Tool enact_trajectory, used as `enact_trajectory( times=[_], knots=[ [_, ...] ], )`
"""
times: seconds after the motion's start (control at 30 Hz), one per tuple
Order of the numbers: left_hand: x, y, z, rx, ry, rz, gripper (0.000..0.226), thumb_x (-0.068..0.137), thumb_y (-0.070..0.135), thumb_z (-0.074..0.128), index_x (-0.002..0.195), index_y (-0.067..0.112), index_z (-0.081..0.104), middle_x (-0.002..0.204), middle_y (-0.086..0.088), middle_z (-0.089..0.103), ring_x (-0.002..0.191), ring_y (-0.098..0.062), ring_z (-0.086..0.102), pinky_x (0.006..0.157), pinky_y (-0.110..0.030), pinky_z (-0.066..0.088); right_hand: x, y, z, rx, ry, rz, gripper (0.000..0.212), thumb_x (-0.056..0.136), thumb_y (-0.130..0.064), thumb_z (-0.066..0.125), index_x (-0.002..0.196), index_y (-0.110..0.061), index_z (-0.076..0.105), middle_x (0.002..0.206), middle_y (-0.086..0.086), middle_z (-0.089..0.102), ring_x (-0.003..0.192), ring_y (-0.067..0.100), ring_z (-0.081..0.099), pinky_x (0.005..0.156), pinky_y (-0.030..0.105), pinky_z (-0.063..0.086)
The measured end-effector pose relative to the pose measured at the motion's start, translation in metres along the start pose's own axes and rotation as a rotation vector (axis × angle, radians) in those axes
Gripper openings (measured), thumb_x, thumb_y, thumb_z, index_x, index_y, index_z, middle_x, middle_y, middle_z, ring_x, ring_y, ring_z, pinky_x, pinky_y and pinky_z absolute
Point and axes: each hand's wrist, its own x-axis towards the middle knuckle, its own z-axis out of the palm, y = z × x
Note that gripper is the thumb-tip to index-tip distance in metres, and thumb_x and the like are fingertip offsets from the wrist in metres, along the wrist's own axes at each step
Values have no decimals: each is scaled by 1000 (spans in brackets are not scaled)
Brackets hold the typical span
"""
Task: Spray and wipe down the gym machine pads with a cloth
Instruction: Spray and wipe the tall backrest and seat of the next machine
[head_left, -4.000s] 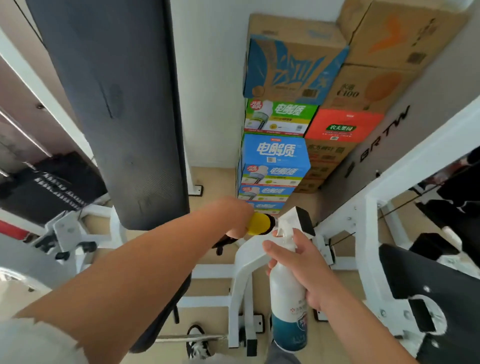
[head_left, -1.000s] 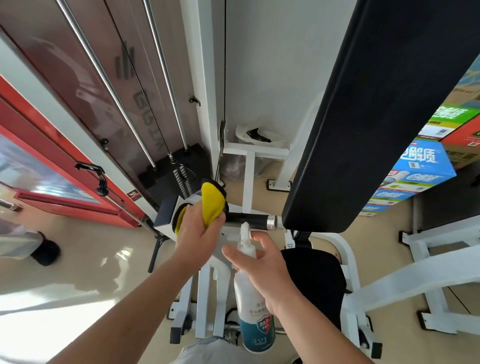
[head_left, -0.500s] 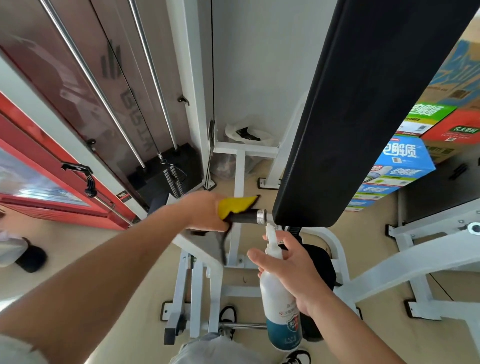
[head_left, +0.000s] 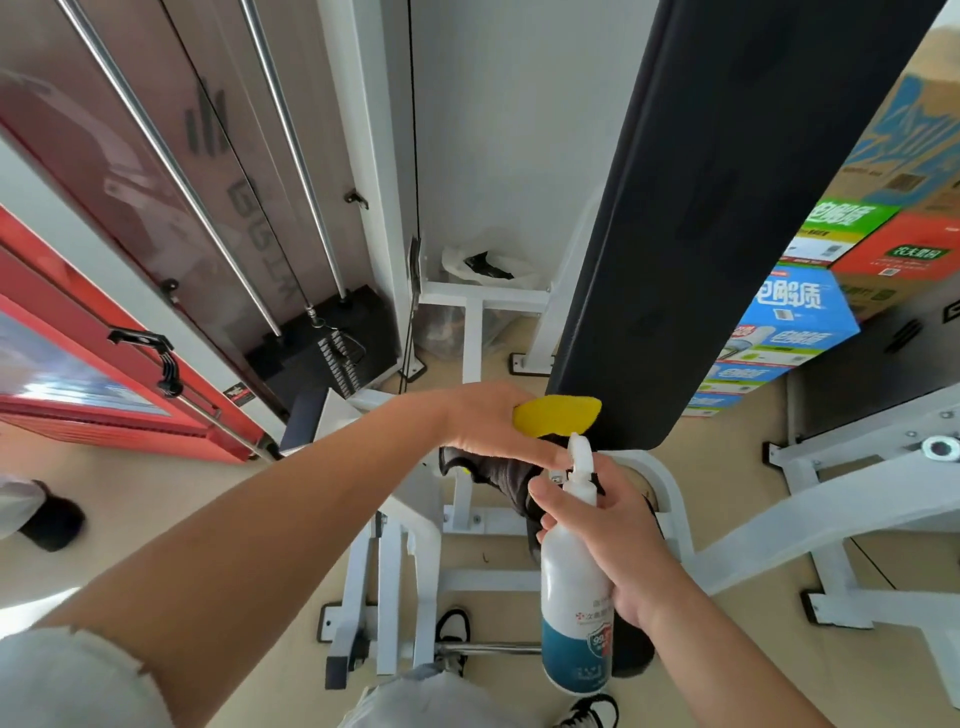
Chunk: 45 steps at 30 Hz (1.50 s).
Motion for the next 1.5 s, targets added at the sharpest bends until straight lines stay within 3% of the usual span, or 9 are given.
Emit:
enact_trajectory(
  times=[0.17, 0.33, 0.43, 0.53, 0.67, 0.87, 1.0, 1.17, 1.5],
  knots=[
    [-37, -48, 11, 141, 331, -118, 62, 91, 84, 22, 86, 32, 55, 75, 2, 64, 77, -21, 65, 71, -32, 48, 3, -5, -3, -28, -30, -34, 60, 61, -61, 96, 113, -46, 70, 90, 9, 81, 84, 31, 80, 95, 66, 64],
    [-27, -81, -21, -91, 140, -572, 101, 89, 89, 14, 152, 17, 47, 155, -10, 47, 143, -32, 43, 121, -50, 25, -3, -9, -7, -22, -31, -53, 57, 61, -65, 93, 110, -52, 68, 91, 3, 81, 90, 33, 81, 95, 66, 64],
    [-19, -86, -24, -126, 113, -665, 103, 84, 94, 19, 144, 19, 56, 153, -10, 50, 141, -32, 45, 119, -50, 25, -7, -10, -10, -27, -21, -64, 62, 63, -65, 92, 117, -50, 65, 90, -1, 82, 91, 31, 81, 96, 65, 63],
    [-24, -72, -11, -83, 229, -603, 89, 97, 80, 16, 134, 14, 60, 135, -12, 59, 128, -33, 54, 108, -46, 35, -8, -10, -12, -22, -30, -64, 65, 63, -64, 92, 120, -46, 66, 89, 1, 82, 89, 30, 81, 98, 65, 63],
    [-44, -49, 39, 77, 841, -291, 78, 98, 74, 8, 71, 18, 55, 69, -1, 57, 71, -25, 58, 69, -37, 43, -5, -10, -13, -5, -25, -48, 66, 63, -62, 93, 120, -44, 67, 88, 2, 82, 87, 29, 80, 99, 64, 62],
    [-33, -42, 126, 340, 982, -17, 61, 100, 42, 46, 155, 15, 42, 157, -10, 42, 149, -37, 34, 123, -64, 17, 6, -11, -11, -8, -37, -45, 60, 65, -57, 93, 118, -40, 69, 88, 7, 81, 84, 31, 79, 91, 64, 66],
    [-36, -79, 64, 629, 761, 202, 65, 94, 43, 60, 155, 32, 39, 129, -1, 62, 109, -24, 63, 91, -47, 53, 15, -16, -18, -15, -77, -49, 58, 69, -56, 93, 118, -40, 68, 91, 10, 80, 88, 34, 79, 90, 62, 65],
    [-27, -59, 15, 497, 313, -311, 29, 80, 51, 71, 106, 37, 68, 91, 10, 72, 89, -15, 69, 83, -40, 60, 28, -24, -40, -38, -135, -56, 55, 69, -56, 93, 116, -42, 68, 91, 8, 81, 89, 33, 79, 89, 57, 65],
    [48, 104, 95, 165, 679, -197, 26, 76, 36, 62, 99, 32, 50, 75, 9, 61, 68, -14, 61, 62, -32, 54, 50, -53, -131, -45, -257, -92, 46, 71, -41, 91, 112, -31, 73, 100, 15, 82, 88, 40, 80, 79, 55, 67]
  ],
)
